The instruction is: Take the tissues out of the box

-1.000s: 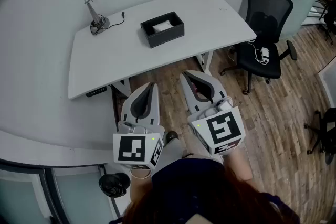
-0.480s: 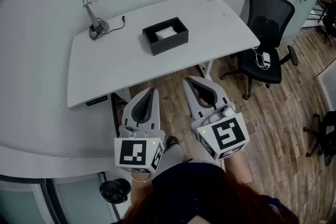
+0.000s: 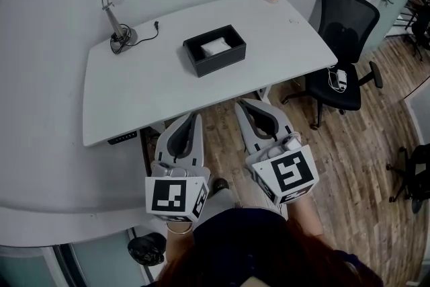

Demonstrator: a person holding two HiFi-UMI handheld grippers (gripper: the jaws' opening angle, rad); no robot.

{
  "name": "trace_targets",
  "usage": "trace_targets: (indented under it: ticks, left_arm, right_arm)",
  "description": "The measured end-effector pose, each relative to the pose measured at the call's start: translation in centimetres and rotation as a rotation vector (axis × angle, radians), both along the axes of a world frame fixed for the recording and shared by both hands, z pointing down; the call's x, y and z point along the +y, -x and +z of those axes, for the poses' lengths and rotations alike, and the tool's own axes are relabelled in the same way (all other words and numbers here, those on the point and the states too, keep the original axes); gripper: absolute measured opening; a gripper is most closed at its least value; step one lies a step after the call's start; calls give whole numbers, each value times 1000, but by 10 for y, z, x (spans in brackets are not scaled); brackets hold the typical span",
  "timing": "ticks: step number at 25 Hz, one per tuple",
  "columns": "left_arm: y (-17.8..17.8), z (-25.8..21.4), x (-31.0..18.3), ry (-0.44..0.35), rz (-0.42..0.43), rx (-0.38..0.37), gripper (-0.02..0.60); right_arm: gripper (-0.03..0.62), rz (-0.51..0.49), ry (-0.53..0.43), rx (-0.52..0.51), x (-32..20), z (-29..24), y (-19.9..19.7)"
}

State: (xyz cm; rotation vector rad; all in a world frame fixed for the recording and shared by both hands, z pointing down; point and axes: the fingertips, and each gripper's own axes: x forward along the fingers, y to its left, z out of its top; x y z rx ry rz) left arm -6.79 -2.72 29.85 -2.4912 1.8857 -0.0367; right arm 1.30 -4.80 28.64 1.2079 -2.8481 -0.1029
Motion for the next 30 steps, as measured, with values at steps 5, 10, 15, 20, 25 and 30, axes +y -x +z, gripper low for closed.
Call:
trace_targets:
  ticks: [5, 10, 15, 20, 25, 30]
  left_arm:
    - [10, 2, -18, 8, 13, 10, 25]
    - [20, -1, -35, 8, 25, 13, 25]
    - [33, -5, -52, 3, 34, 14, 25]
    - [45, -2, -65, 8, 55, 18, 25]
    - [52, -6, -76, 3, 85, 18, 25]
    - [55, -7, -84, 1, 110, 18, 25]
  right_arm:
    - [18, 3, 0, 16, -16, 1, 12]
    - [18, 7, 12, 23, -32, -1, 24]
    - [18, 17, 36, 17, -49, -1, 34]
    - [18, 29, 33, 29, -63, -2, 47]
    - [18, 50, 34, 38, -74, -5, 57]
    - [20, 75, 41, 41, -82, -6, 59]
